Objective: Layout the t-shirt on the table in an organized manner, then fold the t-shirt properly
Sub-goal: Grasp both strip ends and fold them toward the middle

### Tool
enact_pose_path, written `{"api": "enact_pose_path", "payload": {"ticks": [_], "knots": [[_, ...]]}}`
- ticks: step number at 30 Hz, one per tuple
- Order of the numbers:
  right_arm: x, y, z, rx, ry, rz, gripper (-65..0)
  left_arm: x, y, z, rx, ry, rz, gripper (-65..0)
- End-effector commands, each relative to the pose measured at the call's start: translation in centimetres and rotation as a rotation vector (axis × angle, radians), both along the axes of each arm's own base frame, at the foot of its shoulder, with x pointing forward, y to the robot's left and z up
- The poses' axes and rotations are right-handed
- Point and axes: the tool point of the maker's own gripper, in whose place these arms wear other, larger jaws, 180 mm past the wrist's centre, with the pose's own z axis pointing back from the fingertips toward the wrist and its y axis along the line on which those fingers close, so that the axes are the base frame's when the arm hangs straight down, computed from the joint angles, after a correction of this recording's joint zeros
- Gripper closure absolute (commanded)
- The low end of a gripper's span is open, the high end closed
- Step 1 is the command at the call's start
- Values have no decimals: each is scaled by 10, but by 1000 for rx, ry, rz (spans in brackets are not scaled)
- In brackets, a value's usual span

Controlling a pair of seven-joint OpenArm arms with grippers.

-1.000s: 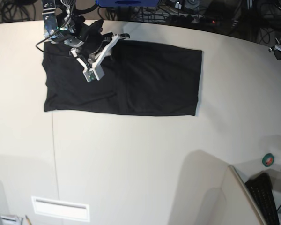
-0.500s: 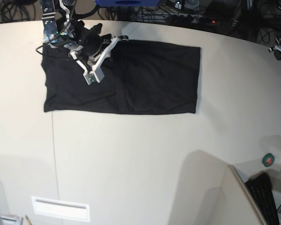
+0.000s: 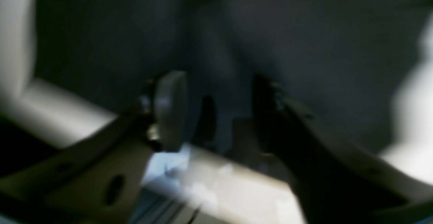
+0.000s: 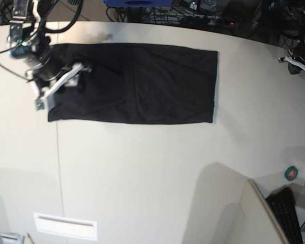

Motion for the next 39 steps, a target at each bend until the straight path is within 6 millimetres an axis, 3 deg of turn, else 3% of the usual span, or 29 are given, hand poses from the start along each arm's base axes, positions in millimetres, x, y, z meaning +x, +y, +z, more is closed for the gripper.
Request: {"api": "enact_pose_path", "payload": {"ticks": [1, 4, 7, 9, 11, 14, 20, 23, 27, 33, 39], "knots": [[15, -13, 10, 18, -53, -29, -380, 10, -4, 5, 23, -31, -35, 0], [26, -68, 6, 36, -24, -88, -383, 22, -32, -14, -20, -39, -92, 0], [25, -116, -10, 51, 72, -145, -383, 34, -53, -30, -79, -33, -120, 0], [22, -137, -22, 67, 120, -164, -384, 38, -61, -39, -112, -27, -118, 0], [18, -144, -35, 83, 162, -134, -384, 45, -64, -41, -125, -33, -119, 0], [9, -141, -49, 110, 202, -80, -384, 50, -69, -42, -134, -37, -130, 0], [-15, -119, -67, 155, 253, -66, -384, 61, -100, -48, -155, -17, -231, 0], [-16, -104, -74, 195, 257, -71, -386, 66, -113, -50, -167, -16, -267, 0], [-12, -101, -74, 204, 258, -67, -389, 72, -122, -49, -180, -72, -266, 0], [-13, -99, -75, 209, 266, -63, -389, 63, -134, -70, -224, -25, -292, 0], [-16, -57, -83, 231, 314, 52, -386, 66, -143, -74, -249, -52, -283, 0]]}}
